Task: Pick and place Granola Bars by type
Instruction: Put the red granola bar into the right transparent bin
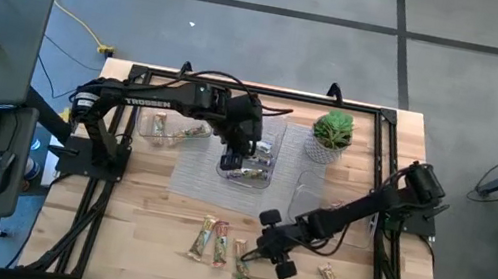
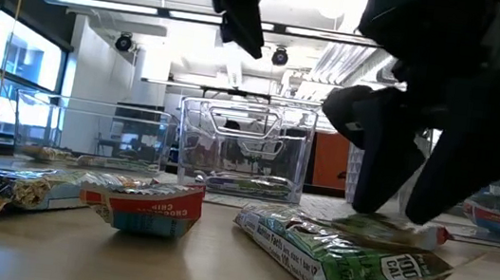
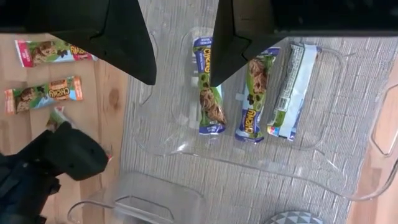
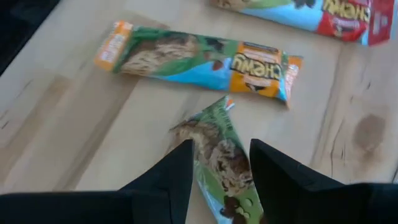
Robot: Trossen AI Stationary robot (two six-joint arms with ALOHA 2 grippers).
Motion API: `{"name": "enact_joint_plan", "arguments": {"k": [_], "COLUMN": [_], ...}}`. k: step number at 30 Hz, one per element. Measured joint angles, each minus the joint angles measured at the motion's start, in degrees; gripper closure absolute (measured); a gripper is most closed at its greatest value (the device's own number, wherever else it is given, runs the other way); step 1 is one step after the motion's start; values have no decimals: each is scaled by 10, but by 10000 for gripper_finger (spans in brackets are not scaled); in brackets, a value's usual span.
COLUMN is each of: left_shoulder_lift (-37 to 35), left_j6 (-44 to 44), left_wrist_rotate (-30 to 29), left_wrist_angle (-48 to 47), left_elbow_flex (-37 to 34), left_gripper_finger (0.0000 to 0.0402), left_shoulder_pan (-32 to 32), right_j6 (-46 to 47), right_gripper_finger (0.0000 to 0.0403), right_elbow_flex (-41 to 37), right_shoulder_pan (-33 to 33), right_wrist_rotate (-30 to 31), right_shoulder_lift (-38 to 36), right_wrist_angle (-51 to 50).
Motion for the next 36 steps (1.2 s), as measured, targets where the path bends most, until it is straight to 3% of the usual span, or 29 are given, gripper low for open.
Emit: {"name": "enact_joint_plan", "arguments": {"k": [15,26,36], "left_shoulder_lift": [0,0,0], "left_j6": [0,0,0], "left_wrist_rotate": [-2,-2,-1], "left_wrist_angle": [-1,-1,-2], "left_elbow_flex": [0,0,0], "left_gripper_finger": [254,254,254], "left_shoulder_pan": [0,0,0], "right_j6": [-73,-131,-123], "right_gripper_finger": [261,264,330], "right_elbow_flex": [-2,-95,-77], "right_shoulder_pan": [21,21,20], "right_wrist_rotate": [24,55,62], "right_shoulder_lift": [-8,-6,-6], "right_wrist_angle": [-56,115,124]}}
